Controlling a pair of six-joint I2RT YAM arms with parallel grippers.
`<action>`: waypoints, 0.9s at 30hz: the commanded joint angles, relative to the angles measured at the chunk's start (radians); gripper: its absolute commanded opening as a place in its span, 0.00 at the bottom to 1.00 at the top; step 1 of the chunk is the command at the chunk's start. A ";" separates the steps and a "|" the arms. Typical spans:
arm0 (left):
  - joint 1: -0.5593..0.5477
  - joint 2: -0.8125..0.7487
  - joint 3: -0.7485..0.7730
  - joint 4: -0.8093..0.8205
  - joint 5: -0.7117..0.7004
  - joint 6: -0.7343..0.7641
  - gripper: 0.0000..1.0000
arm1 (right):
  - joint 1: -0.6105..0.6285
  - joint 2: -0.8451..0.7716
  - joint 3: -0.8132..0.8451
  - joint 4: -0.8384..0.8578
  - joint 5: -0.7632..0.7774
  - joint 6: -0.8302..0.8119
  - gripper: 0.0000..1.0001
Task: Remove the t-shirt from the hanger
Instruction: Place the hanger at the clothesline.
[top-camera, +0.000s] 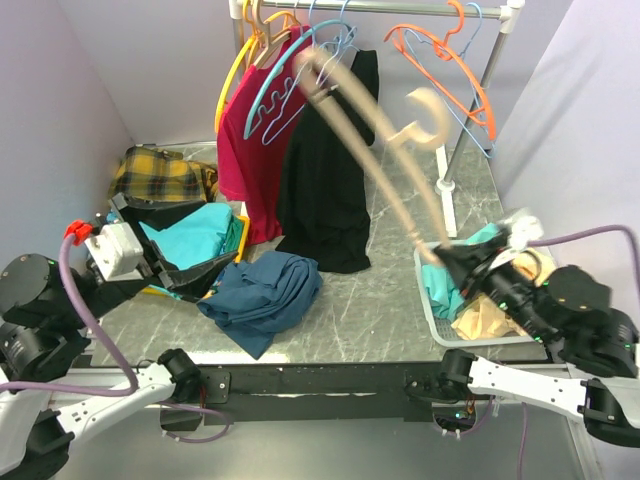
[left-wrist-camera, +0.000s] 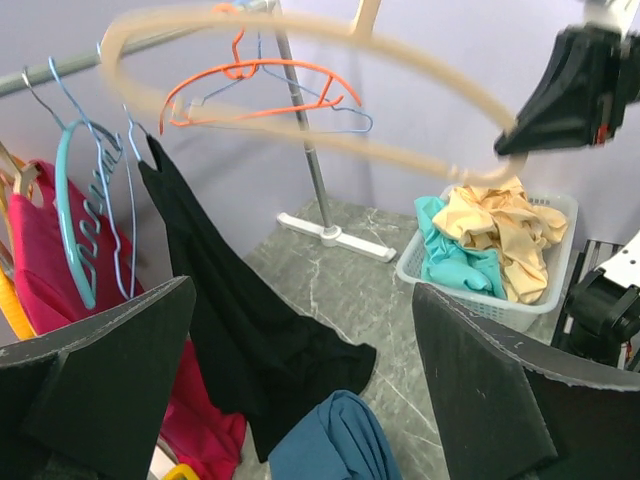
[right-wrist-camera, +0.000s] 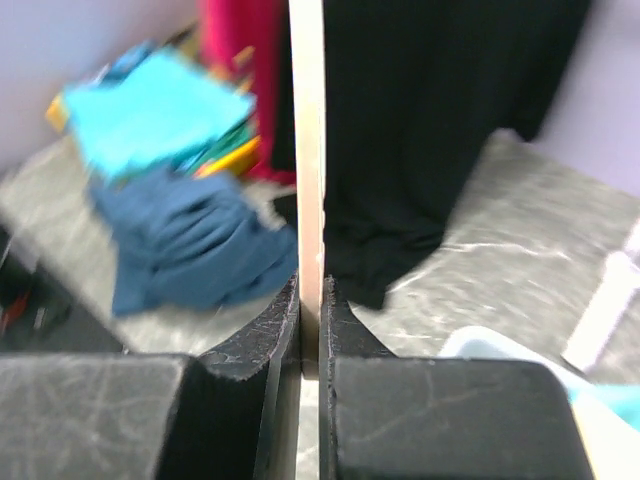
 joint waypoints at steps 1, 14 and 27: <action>0.001 -0.009 -0.027 0.057 -0.033 -0.034 0.96 | 0.000 0.039 0.084 -0.019 0.296 0.129 0.00; 0.001 0.006 -0.050 0.073 -0.027 -0.064 0.97 | -0.002 0.263 0.411 -0.444 0.337 0.479 0.00; 0.001 -0.004 -0.072 0.080 0.000 -0.080 0.97 | -0.376 0.520 0.564 -0.392 0.009 0.295 0.00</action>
